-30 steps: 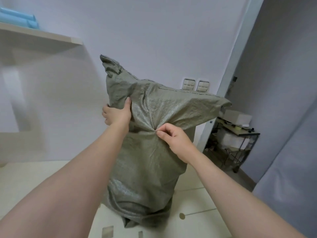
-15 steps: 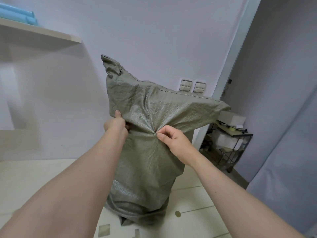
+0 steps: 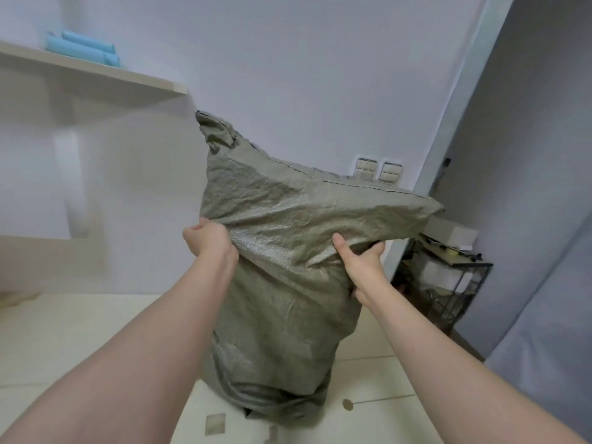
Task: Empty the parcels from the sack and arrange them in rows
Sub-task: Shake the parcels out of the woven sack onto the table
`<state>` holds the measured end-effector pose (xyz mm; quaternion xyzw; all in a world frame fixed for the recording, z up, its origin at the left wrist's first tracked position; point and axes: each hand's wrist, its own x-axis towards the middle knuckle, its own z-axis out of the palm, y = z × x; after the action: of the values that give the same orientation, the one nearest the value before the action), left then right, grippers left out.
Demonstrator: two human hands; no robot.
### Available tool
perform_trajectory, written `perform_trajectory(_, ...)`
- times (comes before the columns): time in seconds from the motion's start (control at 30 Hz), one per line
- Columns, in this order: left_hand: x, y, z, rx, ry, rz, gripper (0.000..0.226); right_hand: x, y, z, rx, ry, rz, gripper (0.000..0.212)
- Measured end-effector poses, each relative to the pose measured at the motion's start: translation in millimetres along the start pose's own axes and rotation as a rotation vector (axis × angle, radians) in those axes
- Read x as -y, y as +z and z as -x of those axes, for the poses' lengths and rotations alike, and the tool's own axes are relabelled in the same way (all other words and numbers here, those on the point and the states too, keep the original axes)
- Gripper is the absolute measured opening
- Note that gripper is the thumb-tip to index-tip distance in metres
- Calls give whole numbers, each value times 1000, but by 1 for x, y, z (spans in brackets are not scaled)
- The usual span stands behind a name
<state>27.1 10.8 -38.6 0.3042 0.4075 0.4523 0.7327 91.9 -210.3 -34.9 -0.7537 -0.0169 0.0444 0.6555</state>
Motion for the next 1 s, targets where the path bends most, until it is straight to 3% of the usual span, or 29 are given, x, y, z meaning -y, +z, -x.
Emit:
perform_trajectory(0.07,-11,-12,0,-27,57,-12,17,5,15,-5,63,-39,-18,145)
perform_trajectory(0.2,-44,-28,-3,-45,215,-27,21,45,46,-6,50,-179,-94,65)
perform_trajectory(0.3,-66,-43,-9,-36,324,-56,27,78,67,-14,66,-231,-167,42)
perform_trajectory(0.47,-79,-74,-18,-91,343,-163,16,72,97,-24,5,-146,-165,43)
perform_trajectory(0.6,-95,-77,-25,-64,367,-356,63,68,103,-29,-74,-80,-152,70)
perform_trajectory(0.7,-116,-61,-24,-30,411,-501,72,83,91,-44,-92,1,-167,86)
perform_trajectory(0.77,-135,-45,-19,-45,399,-506,78,94,78,-50,-125,57,-162,92)
perform_trajectory(0.9,-152,-20,-21,105,265,-386,124,107,61,-55,-47,13,-166,109)
perform_trajectory(0.97,-140,-14,-23,133,187,-388,122,107,59,-58,14,-21,-175,126)
perform_trajectory(1.0,-130,-12,-26,132,178,-392,109,103,59,-67,15,-33,-151,124)
